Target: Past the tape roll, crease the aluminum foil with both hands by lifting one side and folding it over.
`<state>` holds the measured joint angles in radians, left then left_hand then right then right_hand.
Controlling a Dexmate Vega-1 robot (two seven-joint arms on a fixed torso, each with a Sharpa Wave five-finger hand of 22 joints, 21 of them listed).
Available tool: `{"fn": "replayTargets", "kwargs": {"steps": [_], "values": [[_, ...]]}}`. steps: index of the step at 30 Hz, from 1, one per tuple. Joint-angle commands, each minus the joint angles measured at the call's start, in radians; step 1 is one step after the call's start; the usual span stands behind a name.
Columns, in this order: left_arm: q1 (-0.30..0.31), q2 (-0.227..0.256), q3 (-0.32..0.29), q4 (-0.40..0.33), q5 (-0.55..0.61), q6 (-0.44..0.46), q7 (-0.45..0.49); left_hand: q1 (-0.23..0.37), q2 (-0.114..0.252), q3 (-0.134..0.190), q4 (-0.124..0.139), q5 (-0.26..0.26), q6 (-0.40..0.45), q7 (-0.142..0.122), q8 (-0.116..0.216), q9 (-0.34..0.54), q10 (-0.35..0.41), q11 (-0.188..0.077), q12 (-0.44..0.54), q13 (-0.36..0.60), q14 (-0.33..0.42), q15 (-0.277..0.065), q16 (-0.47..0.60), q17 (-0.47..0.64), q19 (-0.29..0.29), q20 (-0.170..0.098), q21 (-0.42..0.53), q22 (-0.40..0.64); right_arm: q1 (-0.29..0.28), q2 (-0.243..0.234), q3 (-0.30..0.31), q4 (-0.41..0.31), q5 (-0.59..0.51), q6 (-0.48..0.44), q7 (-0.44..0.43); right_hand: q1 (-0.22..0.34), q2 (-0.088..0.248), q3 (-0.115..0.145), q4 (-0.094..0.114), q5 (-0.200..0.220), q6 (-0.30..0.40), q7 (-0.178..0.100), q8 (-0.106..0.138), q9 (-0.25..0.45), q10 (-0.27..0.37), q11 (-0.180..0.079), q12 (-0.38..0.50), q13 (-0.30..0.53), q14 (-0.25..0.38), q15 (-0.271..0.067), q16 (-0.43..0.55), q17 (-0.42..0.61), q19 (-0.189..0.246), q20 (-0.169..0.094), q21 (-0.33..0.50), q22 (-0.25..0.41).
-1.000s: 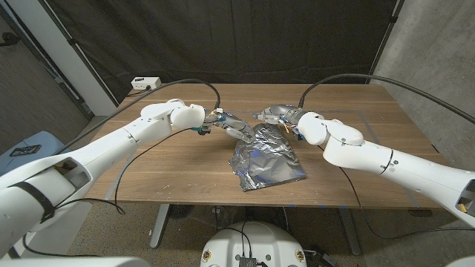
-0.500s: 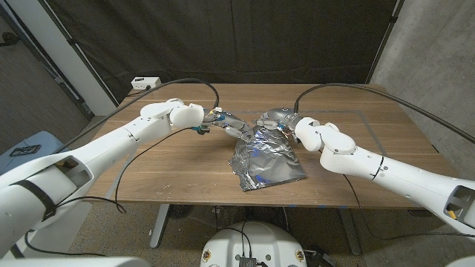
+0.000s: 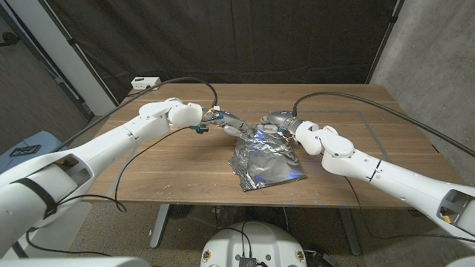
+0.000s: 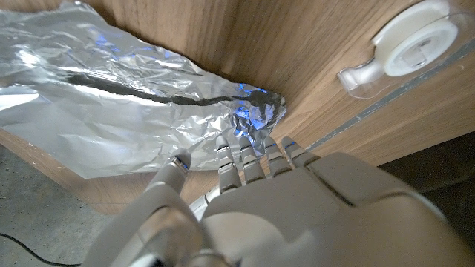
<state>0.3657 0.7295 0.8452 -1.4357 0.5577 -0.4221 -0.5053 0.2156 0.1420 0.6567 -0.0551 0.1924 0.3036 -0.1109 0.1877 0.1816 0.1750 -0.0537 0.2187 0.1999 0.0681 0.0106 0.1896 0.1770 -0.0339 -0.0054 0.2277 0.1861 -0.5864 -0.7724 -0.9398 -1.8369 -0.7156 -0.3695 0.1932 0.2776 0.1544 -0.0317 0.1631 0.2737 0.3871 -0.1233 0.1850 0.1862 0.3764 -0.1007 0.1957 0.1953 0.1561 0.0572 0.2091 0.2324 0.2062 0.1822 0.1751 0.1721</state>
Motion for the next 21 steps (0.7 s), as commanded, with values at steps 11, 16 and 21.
{"fn": "replayTargets", "kwargs": {"steps": [11,16,21], "values": [[0.006,-0.012,0.016,0.0,-0.004,0.006,-0.004,-0.009,0.002,0.008,-0.002,0.0,0.004,-0.002,0.0,0.001,0.012,-0.005,0.006,0.002,0.02,-0.005,0.001,0.001,0.015,-0.001,-0.001,0.001,-0.062,0.021,0.083,0.086,-0.027,0.087,-0.036,-0.025,-0.005,-0.003,0.005,0.009,0.007,0.001,0.007,0.001,0.005,-0.006,0.003,0.0,0.011,-0.01,0.008,-0.001,0.001,0.0,0.01,0.001],[0.012,-0.013,0.016,-0.006,-0.012,0.015,-0.01,-0.013,0.0,0.009,-0.001,0.0,0.01,0.049,0.0,0.0,0.019,0.001,0.008,0.002,0.022,-0.007,0.0,0.001,0.018,-0.003,-0.002,0.001,-0.07,0.018,0.092,0.084,-0.027,0.092,-0.039,-0.029,-0.006,-0.004,0.004,0.009,0.007,0.001,0.008,0.001,0.005,-0.004,0.002,0.0,0.012,-0.01,0.008,-0.002,0.001,0.001,0.011,0.001],[0.014,-0.015,0.017,-0.007,-0.016,0.017,-0.012,-0.014,0.0,0.009,-0.001,0.0,0.01,0.032,0.0,0.0,0.022,-0.001,0.008,0.002,0.025,-0.008,0.001,0.001,0.019,-0.003,-0.002,0.001,-0.079,0.015,0.102,0.084,-0.019,0.097,-0.042,-0.031,-0.007,-0.004,0.003,0.01,0.007,0.0,0.008,0.0,0.005,-0.003,0.002,0.0,0.013,-0.011,0.009,-0.003,0.002,0.002,0.012,0.001]]}}
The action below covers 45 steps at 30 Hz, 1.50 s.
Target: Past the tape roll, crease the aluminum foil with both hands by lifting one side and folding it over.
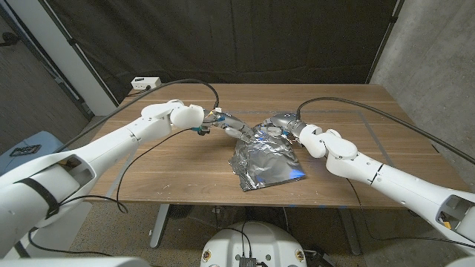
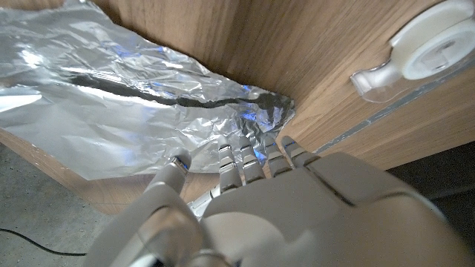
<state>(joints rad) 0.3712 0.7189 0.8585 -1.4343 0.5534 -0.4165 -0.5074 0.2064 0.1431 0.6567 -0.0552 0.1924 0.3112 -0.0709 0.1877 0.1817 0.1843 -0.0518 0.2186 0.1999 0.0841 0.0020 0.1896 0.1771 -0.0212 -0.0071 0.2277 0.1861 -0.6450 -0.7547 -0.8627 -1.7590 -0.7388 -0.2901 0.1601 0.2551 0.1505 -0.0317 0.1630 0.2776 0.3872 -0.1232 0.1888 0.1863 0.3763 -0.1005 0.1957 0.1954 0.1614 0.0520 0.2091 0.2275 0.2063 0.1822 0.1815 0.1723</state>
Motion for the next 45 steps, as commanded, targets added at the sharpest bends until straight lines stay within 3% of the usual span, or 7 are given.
{"fn": "replayTargets", "kwargs": {"steps": [1,36,45], "values": [[0.009,-0.005,0.005,-0.007,-0.012,0.011,-0.01,-0.005,-0.001,0.01,-0.001,0.0,0.002,-0.009,0.0,0.0,0.014,-0.003,0.008,0.002,0.012,-0.002,0.002,0.001,0.008,-0.002,-0.002,0.001,-0.022,-0.003,0.027,0.006,0.005,0.019,-0.011,-0.009,-0.003,-0.005,0.003,0.006,0.007,0.0,0.004,0.0,0.005,-0.003,0.002,-0.001,0.008,-0.006,0.009,0.002,0.002,0.002,0.006,0.001],[0.005,-0.013,0.025,0.002,-0.013,0.026,-0.04,-0.013,-0.004,0.01,0.003,-0.002,0.001,-0.01,-0.001,0.0,0.025,-0.003,0.01,0.002,0.028,-0.008,0.003,0.002,0.02,-0.001,0.0,0.001,-0.043,-0.001,0.041,0.001,0.028,0.028,-0.007,-0.022,-0.008,-0.006,-0.005,0.011,0.017,-0.003,0.01,0.0,0.0,0.005,-0.001,-0.001,0.006,-0.006,0.007,-0.005,-0.002,0.002,0.006,0.0],[0.009,-0.008,0.024,-0.007,-0.015,0.036,-0.049,-0.015,-0.004,0.01,0.003,-0.002,0.0,-0.009,-0.002,0.0,0.026,-0.002,0.01,0.002,0.028,-0.008,0.002,0.002,0.02,-0.001,-0.001,0.001,-0.038,0.0,0.033,0.027,0.028,0.056,-0.017,-0.034,-0.009,-0.008,-0.006,0.014,0.021,0.001,0.011,0.0,0.013,0.002,0.003,-0.001,-0.004,-0.011,0.004,-0.007,-0.045,-0.033,-0.004,0.0]]}}
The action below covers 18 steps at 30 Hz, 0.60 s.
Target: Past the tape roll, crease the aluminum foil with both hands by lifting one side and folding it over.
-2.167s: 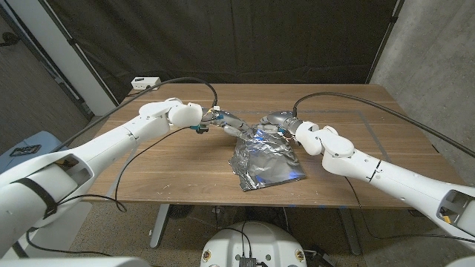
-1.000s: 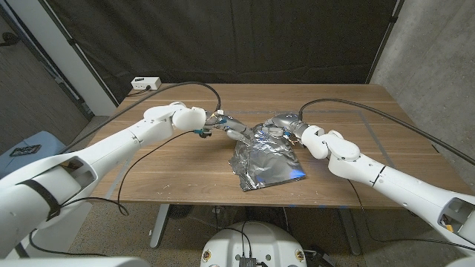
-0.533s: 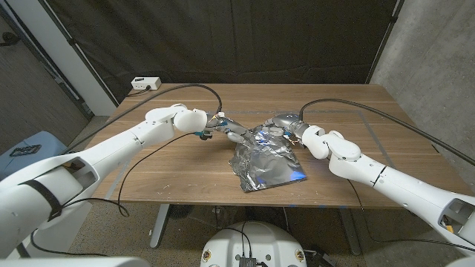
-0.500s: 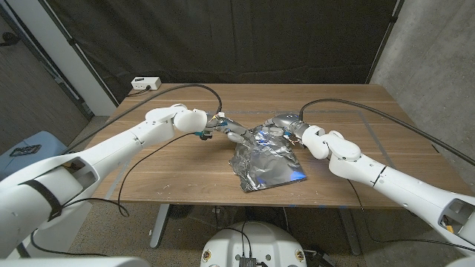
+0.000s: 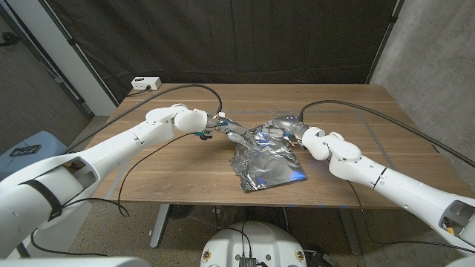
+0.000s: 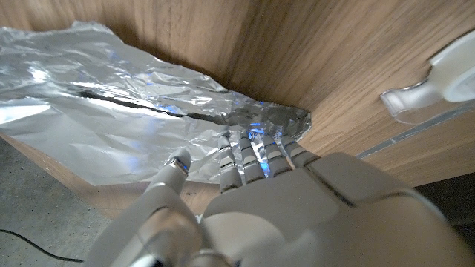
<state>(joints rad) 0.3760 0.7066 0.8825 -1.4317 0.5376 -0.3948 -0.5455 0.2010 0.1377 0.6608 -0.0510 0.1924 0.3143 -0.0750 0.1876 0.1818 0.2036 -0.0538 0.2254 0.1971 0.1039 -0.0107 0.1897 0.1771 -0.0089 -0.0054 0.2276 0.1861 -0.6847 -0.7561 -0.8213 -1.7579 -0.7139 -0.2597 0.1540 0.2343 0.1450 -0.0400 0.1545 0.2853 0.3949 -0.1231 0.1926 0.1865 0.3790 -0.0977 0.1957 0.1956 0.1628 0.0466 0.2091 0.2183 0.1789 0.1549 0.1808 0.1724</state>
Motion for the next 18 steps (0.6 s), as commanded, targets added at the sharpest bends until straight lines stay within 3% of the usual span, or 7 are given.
{"fn": "replayTargets", "kwargs": {"steps": [1,9,18], "values": [[0.003,0.003,0.001,-0.008,0.001,0.014,-0.012,-0.009,0.002,0.006,-0.001,-0.002,-0.003,-0.005,-0.001,0.0,0.007,0.001,0.003,0.005,0.008,0.005,0.002,0.002,0.007,-0.003,-0.001,0.001,0.003,0.002,-0.01,0.03,0.004,0.029,-0.012,-0.014,-0.003,0.0,0.003,0.006,0.015,0.003,0.007,-0.001,0.012,-0.001,0.003,-0.001,-0.006,-0.006,0.004,0.002,-0.019,-0.006,-0.004,0.0],[-0.005,-0.002,0.006,0.008,-0.001,0.004,-0.014,-0.01,0.001,0.007,-0.001,-0.002,-0.002,-0.006,-0.001,0.0,0.007,0.001,0.002,0.004,0.009,0.005,0.002,0.002,0.008,-0.003,-0.001,0.001,0.015,0.009,-0.022,0.065,0.01,0.055,-0.004,-0.019,-0.004,-0.001,0.003,0.008,0.021,0.008,0.009,-0.001,0.015,-0.012,0.003,-0.002,-0.013,-0.009,0.002,0.001,-0.03,-0.009,-0.003,0.0],[-0.015,-0.01,0.013,0.024,0.006,-0.004,-0.012,-0.011,0.002,0.008,-0.001,-0.002,-0.002,-0.005,-0.001,0.0,0.008,0.002,0.002,0.004,0.009,0.005,0.001,0.002,0.008,-0.003,-0.001,0.001,0.01,0.002,-0.017,0.046,0.004,0.042,-0.006,-0.022,-0.005,-0.001,0.001,0.009,0.021,0.009,0.009,-0.001,0.013,-0.009,0.001,-0.002,-0.016,-0.009,0.001,0.0,-0.033,-0.009,-0.001,0.0]]}}
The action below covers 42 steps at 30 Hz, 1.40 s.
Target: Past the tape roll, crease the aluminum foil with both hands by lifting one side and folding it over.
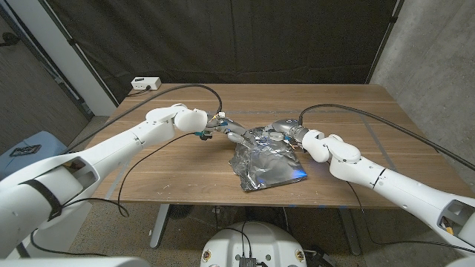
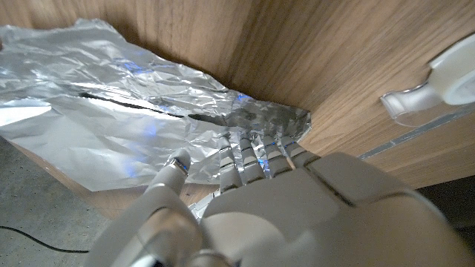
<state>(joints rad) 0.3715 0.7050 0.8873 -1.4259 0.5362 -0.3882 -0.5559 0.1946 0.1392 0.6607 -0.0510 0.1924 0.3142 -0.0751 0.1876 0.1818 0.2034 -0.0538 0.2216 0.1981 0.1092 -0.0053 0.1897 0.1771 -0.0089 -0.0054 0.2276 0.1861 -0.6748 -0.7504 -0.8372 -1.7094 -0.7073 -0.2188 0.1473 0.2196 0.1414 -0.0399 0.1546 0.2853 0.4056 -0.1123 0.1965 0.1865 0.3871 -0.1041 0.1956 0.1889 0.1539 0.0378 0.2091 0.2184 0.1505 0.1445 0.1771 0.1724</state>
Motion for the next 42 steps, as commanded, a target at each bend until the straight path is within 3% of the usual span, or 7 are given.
{"fn": "replayTargets", "kwargs": {"steps": [1,13,27,38,42], "values": [[-0.011,-0.009,0.009,0.02,0.006,-0.012,0.0,-0.005,0.0,0.008,-0.001,-0.002,-0.002,-0.004,-0.001,0.0,0.008,0.002,0.006,0.004,0.004,0.0,0.001,0.002,0.008,-0.003,-0.001,0.001,-0.002,-0.006,0.001,-0.008,-0.004,-0.002,0.0,-0.008,-0.001,-0.001,0.001,0.009,0.01,-0.002,0.005,-0.001,0.005,-0.002,0.001,0.005,-0.007,0.0,0.001,-0.001,-0.005,0.001,0.003,0.0],[-0.011,-0.016,0.016,0.023,0.013,-0.014,0.006,-0.005,0.0,0.009,0.0,-0.002,-0.003,-0.004,-0.002,0.0,0.008,0.0,0.005,0.004,0.005,0.003,0.0,0.001,0.009,-0.003,-0.002,0.001,-0.028,-0.045,0.028,-0.099,-0.026,-0.037,0.029,-0.01,-0.002,-0.001,-0.001,0.011,0.01,0.0,0.004,-0.001,0.001,-0.002,-0.001,0.005,-0.009,0.0,0.001,-0.002,-0.006,0.002,0.006,0.0],[-0.012,-0.017,0.019,0.021,0.012,-0.015,0.002,-0.006,0.001,0.01,-0.001,-0.002,-0.001,-0.003,-0.001,0.0,0.008,0.001,0.004,0.004,0.006,0.003,0.0,0.001,0.009,-0.003,-0.003,0.001,-0.098,-0.082,0.07,-0.209,-0.046,-0.115,0.055,-0.012,-0.003,0.0,-0.004,0.012,0.01,-0.002,0.004,-0.001,0.004,0.002,-0.001,0.005,-0.01,0.003,0.002,-0.004,-0.009,0.003,0.007,0.0],[-0.017,-0.013,0.018,0.027,0.014,-0.012,-0.003,-0.006,0.001,0.012,-0.001,-0.002,-0.001,-0.004,-0.001,0.0,0.008,0.001,0.004,0.004,0.006,0.004,-0.001,0.001,0.009,-0.003,-0.004,0.001,-0.117,-0.094,0.056,-0.246,-0.135,-0.193,0.11,-0.034,-0.006,-0.006,0.001,0.015,0.033,0.001,0.009,-0.002,0.02,-0.009,0.002,0.003,-0.042,0.012,-0.006,-0.005,-0.097,-0.029,-0.009,0.0],[-0.016,-0.012,0.018,0.026,0.015,-0.01,-0.003,-0.006,0.001,0.012,-0.001,-0.002,-0.001,-0.004,-0.001,0.0,0.009,0.001,0.003,0.004,0.006,0.004,-0.001,0.001,0.009,-0.003,-0.004,0.001,-0.128,-0.102,0.06,-0.263,-0.152,-0.209,0.126,-0.04,-0.007,-0.008,0.002,0.015,0.037,0.004,0.01,-0.002,0.022,-0.006,0.002,0.002,-0.05,0.016,-0.008,-0.005,-0.106,-0.033,-0.008,0.001]]}}
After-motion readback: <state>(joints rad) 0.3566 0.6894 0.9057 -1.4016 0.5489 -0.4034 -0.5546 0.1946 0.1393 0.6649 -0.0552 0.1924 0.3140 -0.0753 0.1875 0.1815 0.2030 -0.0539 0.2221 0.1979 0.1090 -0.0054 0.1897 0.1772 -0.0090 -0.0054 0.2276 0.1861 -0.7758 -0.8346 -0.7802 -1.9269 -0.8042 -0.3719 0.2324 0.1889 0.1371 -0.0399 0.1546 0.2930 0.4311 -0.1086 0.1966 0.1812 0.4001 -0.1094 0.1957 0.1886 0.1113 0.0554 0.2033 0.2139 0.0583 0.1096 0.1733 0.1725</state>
